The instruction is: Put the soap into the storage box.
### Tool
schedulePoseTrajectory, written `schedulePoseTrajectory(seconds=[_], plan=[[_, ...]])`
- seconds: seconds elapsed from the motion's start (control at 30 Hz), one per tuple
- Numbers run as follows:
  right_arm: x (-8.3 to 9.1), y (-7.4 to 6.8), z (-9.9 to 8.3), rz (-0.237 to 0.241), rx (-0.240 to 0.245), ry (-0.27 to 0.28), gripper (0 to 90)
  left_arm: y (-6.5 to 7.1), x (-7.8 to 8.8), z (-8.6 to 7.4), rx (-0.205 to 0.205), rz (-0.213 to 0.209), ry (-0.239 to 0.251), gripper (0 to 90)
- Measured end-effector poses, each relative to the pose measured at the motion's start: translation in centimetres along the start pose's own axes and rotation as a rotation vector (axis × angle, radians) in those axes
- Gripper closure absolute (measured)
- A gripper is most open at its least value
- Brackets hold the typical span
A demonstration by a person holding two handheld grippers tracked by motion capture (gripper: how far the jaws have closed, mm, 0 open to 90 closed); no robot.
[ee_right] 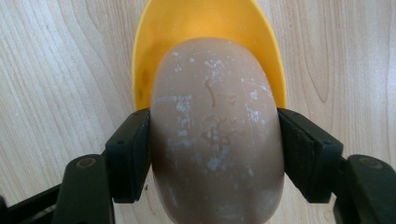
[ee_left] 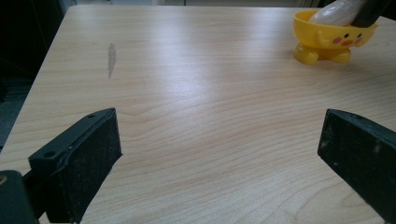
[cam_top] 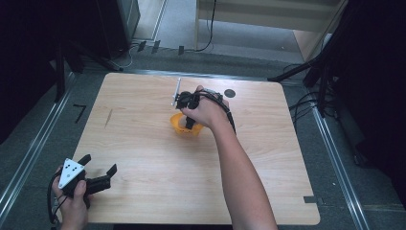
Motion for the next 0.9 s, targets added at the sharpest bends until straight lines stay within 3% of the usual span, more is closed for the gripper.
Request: schedulePoseTrajectory(seconds=[0.13, 0.4, 0.9], plan=[[0.6, 0.0, -0.2, 0.003, 0.006, 0.042, 22.9, 0.0, 0.0, 0.0, -0.001, 0.001, 0.000, 0.0], [0.7, -0.1, -0.9, -0.013, -0.005, 0.045, 22.8, 0.0, 0.0, 0.0, 0.001, 0.002, -0.001, 0.0], [1.4, -2.4, -2.4, -0.004, 0.016, 0.145, 10.4, 0.0, -0.1, 0.0, 0.003, 0.007, -0.004, 0.0]])
Point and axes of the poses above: each handheld gripper's, and its own axes: x roughly backward along the jaws, z roughly out of its top, y roughly to its right, the point moved 5 cm from there along -x, roughly forward along the jaws, and after that the axes turned 15 degrees about -y, right-handed, at the moved point
